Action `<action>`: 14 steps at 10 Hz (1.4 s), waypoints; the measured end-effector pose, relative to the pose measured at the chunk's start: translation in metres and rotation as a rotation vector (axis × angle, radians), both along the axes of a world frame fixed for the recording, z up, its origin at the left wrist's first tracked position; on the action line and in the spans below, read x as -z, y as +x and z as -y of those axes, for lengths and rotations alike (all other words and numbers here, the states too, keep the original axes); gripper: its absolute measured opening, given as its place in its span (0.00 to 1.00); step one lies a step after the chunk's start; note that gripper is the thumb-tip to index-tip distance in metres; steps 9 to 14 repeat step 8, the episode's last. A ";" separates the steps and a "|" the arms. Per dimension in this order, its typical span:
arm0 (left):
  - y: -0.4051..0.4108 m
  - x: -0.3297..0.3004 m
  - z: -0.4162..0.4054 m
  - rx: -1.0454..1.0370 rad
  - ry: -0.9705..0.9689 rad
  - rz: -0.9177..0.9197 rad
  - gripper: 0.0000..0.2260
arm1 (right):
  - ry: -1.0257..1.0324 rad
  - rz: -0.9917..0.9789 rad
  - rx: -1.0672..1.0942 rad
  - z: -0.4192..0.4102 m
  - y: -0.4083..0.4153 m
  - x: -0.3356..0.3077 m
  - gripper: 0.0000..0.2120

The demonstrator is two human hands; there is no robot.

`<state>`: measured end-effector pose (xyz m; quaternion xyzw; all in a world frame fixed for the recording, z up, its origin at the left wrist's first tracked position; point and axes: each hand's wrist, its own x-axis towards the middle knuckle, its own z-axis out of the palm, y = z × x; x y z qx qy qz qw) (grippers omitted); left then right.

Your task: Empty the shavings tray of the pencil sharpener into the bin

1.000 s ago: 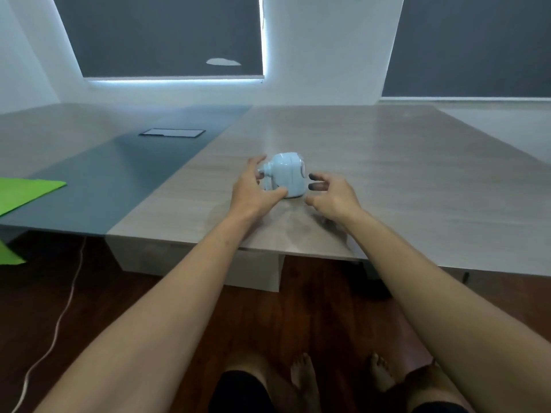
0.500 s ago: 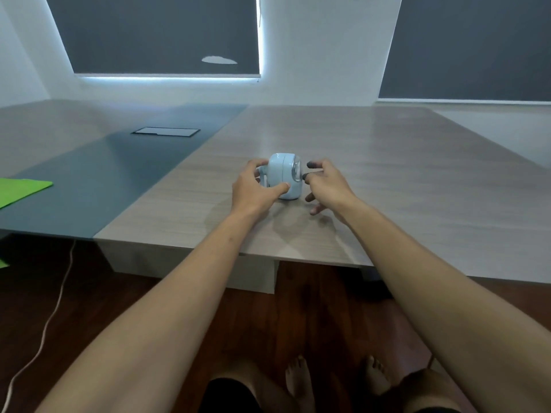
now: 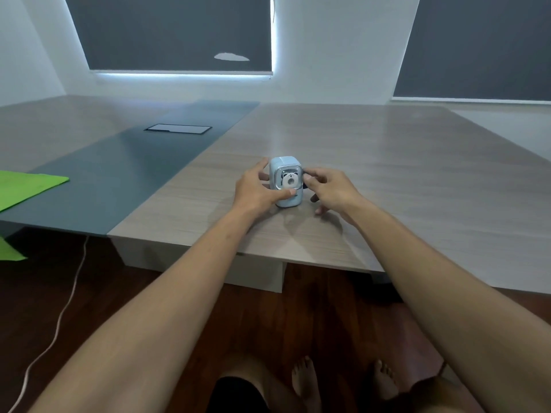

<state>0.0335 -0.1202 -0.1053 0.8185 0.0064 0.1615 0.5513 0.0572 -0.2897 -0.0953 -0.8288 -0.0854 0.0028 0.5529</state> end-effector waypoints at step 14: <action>-0.033 -0.019 -0.100 -0.062 0.076 -0.109 0.46 | -0.070 0.055 -0.045 -0.090 -0.026 -0.001 0.22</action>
